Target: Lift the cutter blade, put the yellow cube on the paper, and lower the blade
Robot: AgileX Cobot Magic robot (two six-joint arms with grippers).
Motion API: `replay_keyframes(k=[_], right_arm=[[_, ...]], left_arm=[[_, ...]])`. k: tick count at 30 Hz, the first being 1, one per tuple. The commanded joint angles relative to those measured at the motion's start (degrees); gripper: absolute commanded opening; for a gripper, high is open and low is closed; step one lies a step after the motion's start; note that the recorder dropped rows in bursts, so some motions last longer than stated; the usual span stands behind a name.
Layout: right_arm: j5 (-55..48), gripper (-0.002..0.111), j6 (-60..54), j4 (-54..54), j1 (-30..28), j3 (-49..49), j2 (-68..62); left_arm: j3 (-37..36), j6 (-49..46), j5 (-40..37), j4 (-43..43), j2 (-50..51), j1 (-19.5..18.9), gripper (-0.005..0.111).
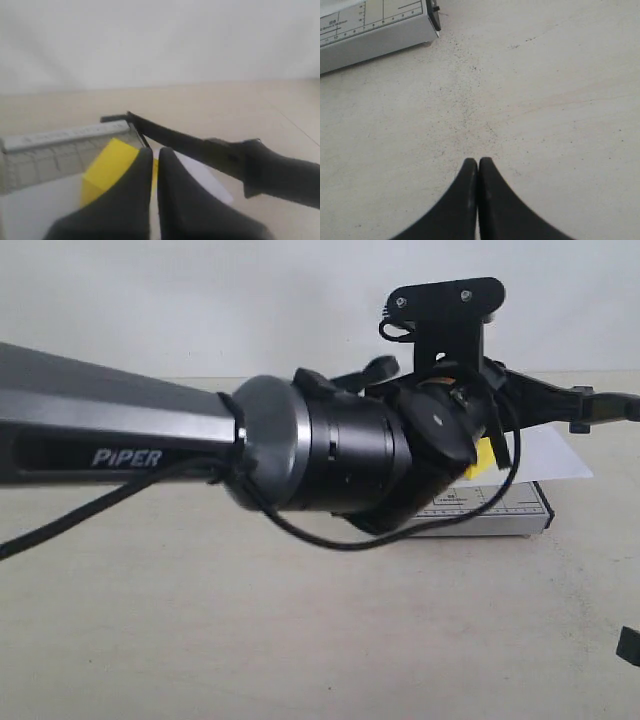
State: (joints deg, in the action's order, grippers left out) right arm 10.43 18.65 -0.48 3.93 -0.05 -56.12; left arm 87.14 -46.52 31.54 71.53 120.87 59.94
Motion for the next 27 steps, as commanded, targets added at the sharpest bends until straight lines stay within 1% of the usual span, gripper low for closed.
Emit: replay_keyframes(k=[1,2,3,5,7,9,11,13,14,16,18,19,21,23,27], right_arm=[[0.5,0.0,-0.5,-0.2,0.0,0.1,0.0],[0.5,0.0,-0.6,-0.2,0.0,0.1,0.0],[0.5,0.0,-0.6,-0.2,0.0,0.1,0.0],[0.5,0.0,-0.6,-0.2,0.0,0.1,0.0],[0.5,0.0,-0.6,-0.2,0.0,0.1,0.0],[0.5,0.0,-0.6,-0.2,0.0,0.1,0.0],[0.5,0.0,-0.6,-0.2,0.0,0.1,0.0],[0.5,0.0,-0.6,-0.2,0.0,0.1,0.0],[0.5,0.0,-0.6,-0.2,0.0,0.1,0.0],[0.5,0.0,-0.6,-0.2,0.0,0.1,0.0],[0.5,0.0,-0.6,-0.2,0.0,0.1,0.0],[0.5,0.0,-0.6,-0.2,0.0,0.1,0.0],[0.4,0.0,-0.6,-0.2,0.0,0.1,0.0],[0.3,0.0,-0.3,-0.2,0.0,0.1,0.0],[0.1,0.0,-0.3,-0.2,0.0,0.1,0.0]], left_arm=[[-10.7,2.1,26.8,-4.6,-6.8,4.8,0.005],[-14.5,2.1,29.4,-7.2,-8.7,5.3,0.005],[-18.9,2.2,30.0,-10.3,-10.8,5.4,0.005],[-27.5,3.1,28.4,-16.8,-15.3,5.2,0.005],[-36.7,4.9,26.6,-23.6,-21.1,3.9,0.005],[-45.8,8.4,23.5,-31.4,-27.6,0.7,0.005],[-51.5,11.6,18.2,-36.3,-33.8,-4.7,0.005],[-55.2,11.8,9.0,-40.6,-40.1,-12.0,0.005],[-55.9,11.8,3.7,-43.5,-42.3,-15.2,0.005],[-56.2,12.5,-8.2,-51.4,-46.4,-23.6,0.005],[-56.2,14.6,-16.3,-58.9,-48.2,-30.6,0.005],[-56.2,16.7,-18.9,-61.9,-48.2,-33.8,0.005],[-56.2,21.8,-20.0,-63.2,-47.5,-39.3,0.005],[-56.2,28.2,-19.4,-62.6,-46.5,-45.1,0.005],[-56.2,48.3,-13.4,-60.3,-46.5,-55.5,0.005]])
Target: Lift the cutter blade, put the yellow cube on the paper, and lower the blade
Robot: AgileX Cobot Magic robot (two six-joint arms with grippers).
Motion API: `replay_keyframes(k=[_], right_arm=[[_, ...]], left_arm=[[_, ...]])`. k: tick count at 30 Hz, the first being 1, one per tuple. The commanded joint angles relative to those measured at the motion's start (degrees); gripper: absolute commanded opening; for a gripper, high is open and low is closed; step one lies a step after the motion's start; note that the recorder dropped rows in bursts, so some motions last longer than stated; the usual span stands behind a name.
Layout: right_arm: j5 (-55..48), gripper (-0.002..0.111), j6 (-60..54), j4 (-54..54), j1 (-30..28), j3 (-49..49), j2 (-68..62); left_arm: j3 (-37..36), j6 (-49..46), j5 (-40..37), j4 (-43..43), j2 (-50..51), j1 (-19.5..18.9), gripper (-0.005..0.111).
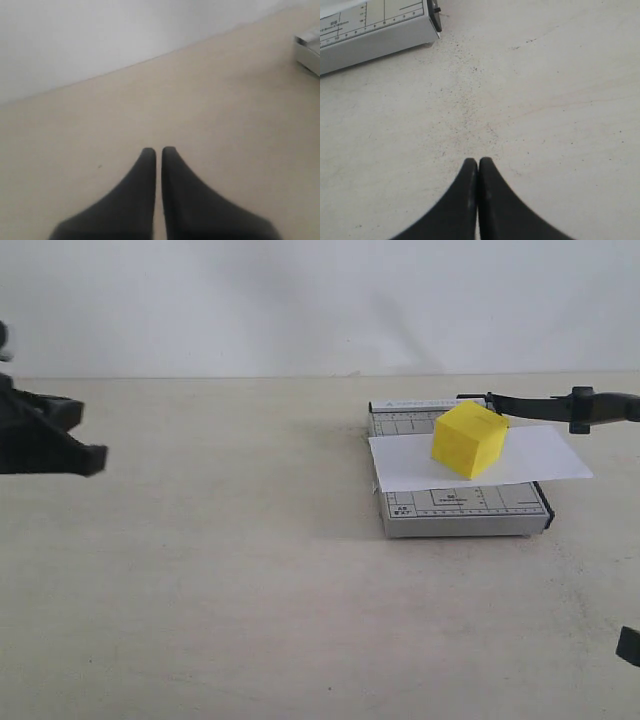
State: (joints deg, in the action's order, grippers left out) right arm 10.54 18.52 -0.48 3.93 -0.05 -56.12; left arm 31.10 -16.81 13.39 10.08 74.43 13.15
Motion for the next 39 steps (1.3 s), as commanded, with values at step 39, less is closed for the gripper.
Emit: replay_keyframes(k=[39], right_arm=[[1.0,0.0,-0.8,-0.8,0.0,0.1,0.0]], left_arm=[[-24.2,26.4,-30.3,-11.1,-64.4,-20.8,0.005]])
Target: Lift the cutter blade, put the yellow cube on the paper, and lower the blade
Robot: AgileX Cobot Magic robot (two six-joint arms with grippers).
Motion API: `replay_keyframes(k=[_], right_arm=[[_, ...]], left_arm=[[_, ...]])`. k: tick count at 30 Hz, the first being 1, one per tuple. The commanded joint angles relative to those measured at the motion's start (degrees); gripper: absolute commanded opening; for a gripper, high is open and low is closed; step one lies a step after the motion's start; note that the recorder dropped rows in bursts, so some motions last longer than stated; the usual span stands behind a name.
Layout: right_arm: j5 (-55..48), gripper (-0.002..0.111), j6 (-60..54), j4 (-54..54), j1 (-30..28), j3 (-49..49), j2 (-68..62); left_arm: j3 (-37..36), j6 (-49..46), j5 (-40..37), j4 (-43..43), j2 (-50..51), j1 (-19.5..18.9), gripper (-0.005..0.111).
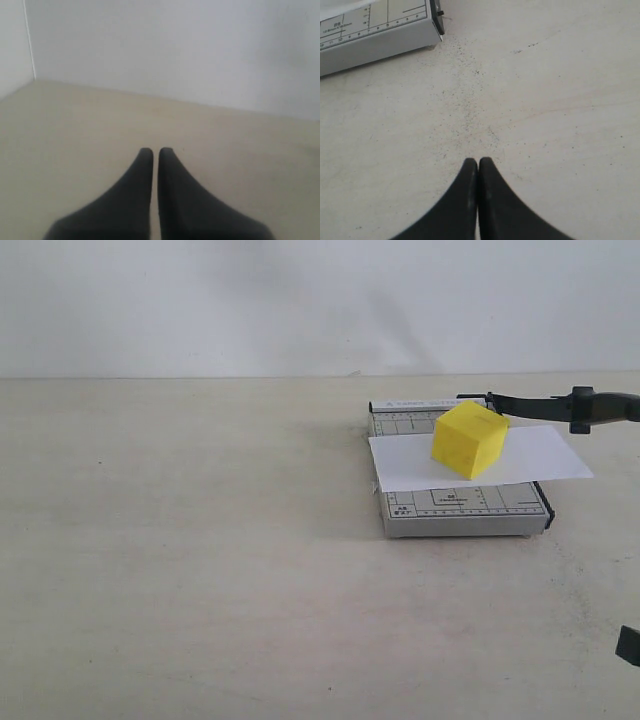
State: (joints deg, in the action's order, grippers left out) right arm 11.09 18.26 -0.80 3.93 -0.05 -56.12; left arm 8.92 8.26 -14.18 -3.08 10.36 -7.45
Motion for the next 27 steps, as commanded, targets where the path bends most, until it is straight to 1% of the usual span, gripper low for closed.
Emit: replay_keyframes(k=[1,7,10,17,19,21,23,25,27], right_arm=[[0.4,0.0,-0.5,-0.5,0.0,0.1,0.0],[0.4,0.0,-0.4,-0.5,0.0,0.1,0.0],[0.7,0.0,-0.4,-1.0,0.0,0.1,0.0],[3.2,0.0,-0.3,-1.2,0.0,0.1,0.0],[6.4,0.0,0.4,-1.2,0.0,0.1,0.1],[12.6,0.0,1.2,-1.7,0.0,0.1,0.1],[19.0,0.0,1.3,-4.7,0.0,0.6,0.2],[25.2,0.0,1.3,-9.0,0.0,3.8,0.2],[27.1,0.0,1.3,-13.8,0.0,9.4,0.2]], left_arm=[[-2.5,1.7,-2.8,2.1,-0.3,-0.2,0.005],[-5.9,9.3,-2.1,2.1,-0.3,-0.2,0.005],[-8.9,10.1,-1.0,2.1,-0.3,-0.2,0.005],[-8.9,10.1,0.7,1.8,-0.3,-0.2,0.005],[-8.9,10.1,1.1,1.8,-0.3,-0.2,0.005],[-8.9,10.1,1.3,1.8,-0.3,-0.2,0.005],[-8.9,10.1,1.3,2.3,-0.3,-0.2,0.005],[-8.9,10.1,1.3,2.3,-0.3,-0.2,0.005],[-8.9,10.1,1.3,2.3,-0.3,-0.2,0.005]])
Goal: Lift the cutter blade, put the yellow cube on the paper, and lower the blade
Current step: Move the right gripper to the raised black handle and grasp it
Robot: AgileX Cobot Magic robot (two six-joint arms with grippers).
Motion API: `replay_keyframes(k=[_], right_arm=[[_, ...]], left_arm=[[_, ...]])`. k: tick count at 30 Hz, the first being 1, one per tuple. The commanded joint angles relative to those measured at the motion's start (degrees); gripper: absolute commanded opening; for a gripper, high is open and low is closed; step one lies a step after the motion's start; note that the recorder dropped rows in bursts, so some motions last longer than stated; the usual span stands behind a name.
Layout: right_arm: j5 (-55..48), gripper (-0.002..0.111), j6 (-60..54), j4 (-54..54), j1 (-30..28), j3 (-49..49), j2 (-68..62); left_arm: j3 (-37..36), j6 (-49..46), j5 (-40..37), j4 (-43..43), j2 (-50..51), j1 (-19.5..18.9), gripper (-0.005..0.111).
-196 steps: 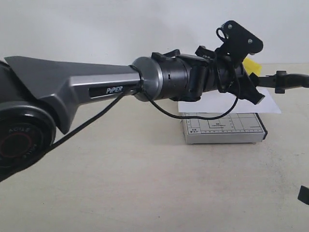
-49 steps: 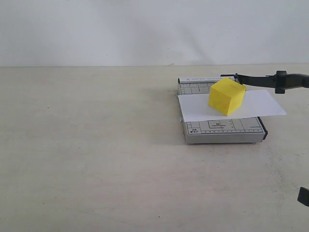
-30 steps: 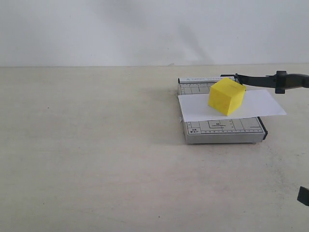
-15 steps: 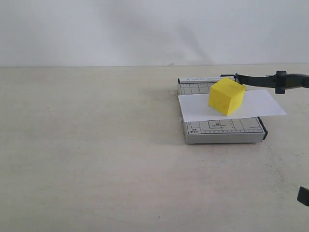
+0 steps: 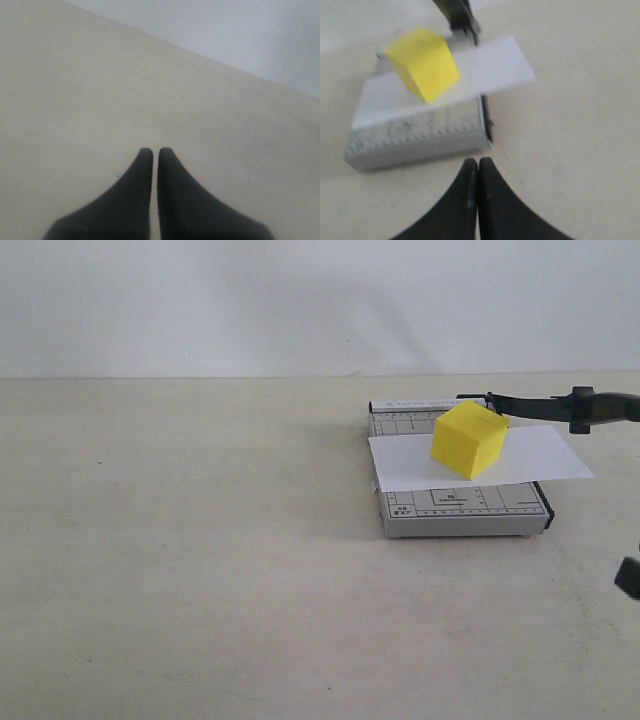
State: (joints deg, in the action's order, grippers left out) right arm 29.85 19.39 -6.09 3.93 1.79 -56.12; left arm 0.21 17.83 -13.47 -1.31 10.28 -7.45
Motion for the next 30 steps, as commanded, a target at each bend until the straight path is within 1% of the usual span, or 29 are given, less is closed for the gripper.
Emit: replay_keyframes(k=[1,4,5,11,13,16,18,20,22,24,25,30], right_arm=[[8.1,0.0,0.2,-10.0,0.0,10.2,0.2],[1.4,0.0,-0.8,-11.0,0.0,20.4,0.2],[-3.0,0.0,-1.5,-10.9,0.0,25.0,0.2],[-42.4,0.0,-4.4,-10.9,0.0,46.5,-2.0],[-54.9,0.0,-8.3,-10.5,0.0,52.0,-4.1],[-68.1,0.002,-16.3,-6.4,0.0,57.3,-7.4],[-72.8,0.007,-20.1,-1.7,0.0,59.5,-9.4],[-75.3,0.015,-24.2,3.6,0.0,60.5,-10.6],[-75.7,0.027,-27.5,7.1,0.0,60.6,-11.5],[-75.5,0.037,-27.3,8.0,0.0,60.6,-12.2],[-75.5,0.039,-27.3,8.0,0.0,60.6,-12.6],[-74.5,0.039,-26.0,8.0,0.0,60.6,-15.1]], left_arm=[[-0.2,0.5,0.6,0.5,-0.2,-0.2,0.005],[-0.2,0.5,0.6,0.5,-0.2,-0.2,0.005],[-0.2,0.5,0.6,0.4,-0.2,-0.2,0.005],[-0.2,0.5,0.6,0.3,-0.2,-0.2,0.005],[-0.2,0.5,0.6,0.3,-0.2,-0.2,0.005],[-0.2,0.5,0.6,0.3,-0.2,-0.2,0.005],[-0.2,0.5,0.2,0.3,-0.2,-0.2,0.005],[-0.2,0.3,-1.8,0.3,-0.2,-0.2,0.005],[-0.2,0.1,-2.9,-0.3,-0.2,-0.2,0.005],[-0.2,-1.3,-3.0,-0.9,-0.2,-0.2,0.005],[-0.2,-1.6,-3.0,-0.9,-0.2,-0.2,0.005],[-0.2,-2.3,-3.0,-0.5,-0.2,0.0,0.005]])
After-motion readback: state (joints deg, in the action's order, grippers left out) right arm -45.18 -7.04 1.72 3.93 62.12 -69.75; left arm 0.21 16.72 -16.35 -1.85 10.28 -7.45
